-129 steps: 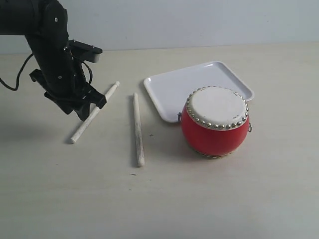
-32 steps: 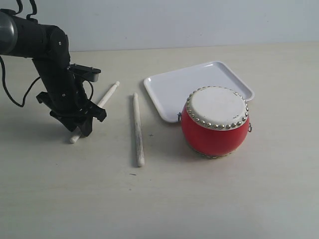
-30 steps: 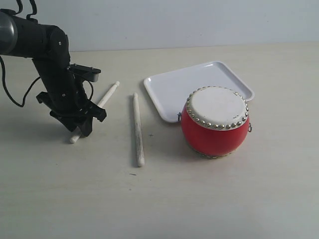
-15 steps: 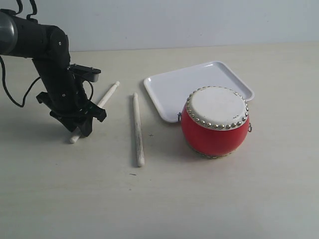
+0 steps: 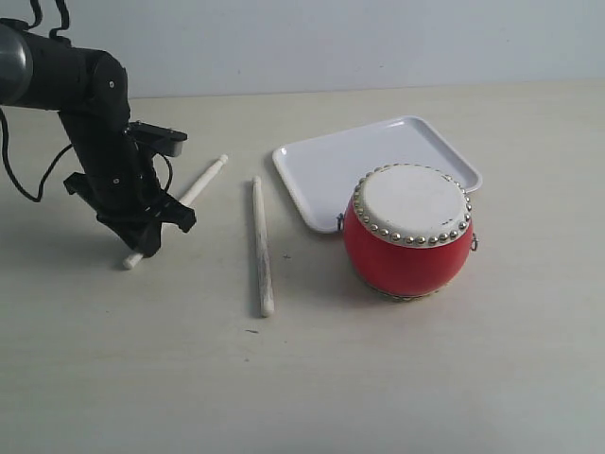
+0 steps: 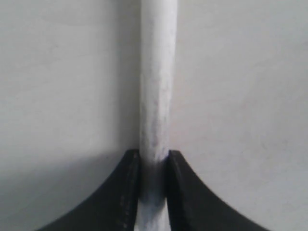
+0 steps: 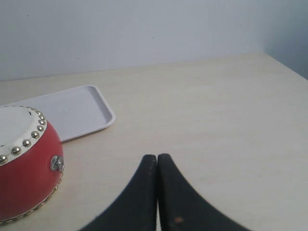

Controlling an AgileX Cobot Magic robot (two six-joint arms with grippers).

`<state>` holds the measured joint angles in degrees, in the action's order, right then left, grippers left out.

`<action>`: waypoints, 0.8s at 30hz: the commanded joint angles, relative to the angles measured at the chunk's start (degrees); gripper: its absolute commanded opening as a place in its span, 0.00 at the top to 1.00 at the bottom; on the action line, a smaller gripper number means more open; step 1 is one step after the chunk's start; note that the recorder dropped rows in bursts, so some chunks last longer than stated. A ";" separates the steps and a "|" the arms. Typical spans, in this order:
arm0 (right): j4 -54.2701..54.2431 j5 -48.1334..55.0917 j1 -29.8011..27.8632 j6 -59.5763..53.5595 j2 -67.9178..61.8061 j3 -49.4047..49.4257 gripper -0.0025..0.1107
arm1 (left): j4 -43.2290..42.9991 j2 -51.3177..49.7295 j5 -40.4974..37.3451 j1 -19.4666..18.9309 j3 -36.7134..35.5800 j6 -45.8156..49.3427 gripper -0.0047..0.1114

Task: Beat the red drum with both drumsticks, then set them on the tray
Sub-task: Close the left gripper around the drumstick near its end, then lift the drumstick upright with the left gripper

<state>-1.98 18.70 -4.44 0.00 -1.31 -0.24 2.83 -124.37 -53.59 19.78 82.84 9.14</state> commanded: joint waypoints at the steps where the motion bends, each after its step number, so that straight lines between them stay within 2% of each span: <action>1: -0.22 -0.95 -0.28 0.00 -0.16 0.24 0.98 | 0.65 2.13 0.21 0.17 -0.25 -0.36 0.96; 6: -0.22 -0.95 -0.28 0.00 -0.16 0.24 0.98 | 1.87 10.08 4.81 0.17 -0.37 -0.36 0.96; 10: -0.22 -0.95 -0.28 0.00 -0.16 0.24 0.98 | 8.68 15.24 19.48 0.17 -7.73 5.63 0.96; 13: -0.22 -0.95 -0.28 0.00 -0.16 0.24 0.98 | 17.05 17.45 26.15 0.17 -12.40 13.85 0.96; 18: -0.22 -0.95 -0.28 0.00 -0.16 0.24 0.98 | 33.51 19.90 22.97 0.17 -14.82 30.45 0.96; 20: -0.22 -0.95 -0.28 0.00 -0.16 0.24 0.98 | 41.43 20.62 21.04 0.17 -15.24 39.93 0.96; 24: 3.67 -2.89 -0.28 -1.59 -0.13 0.24 0.98 | 63.26 21.57 15.14 0.17 -16.60 59.65 0.96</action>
<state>-1.37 18.40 -4.44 0.00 -1.31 -0.24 51.13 -103.79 -34.71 19.78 67.26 54.50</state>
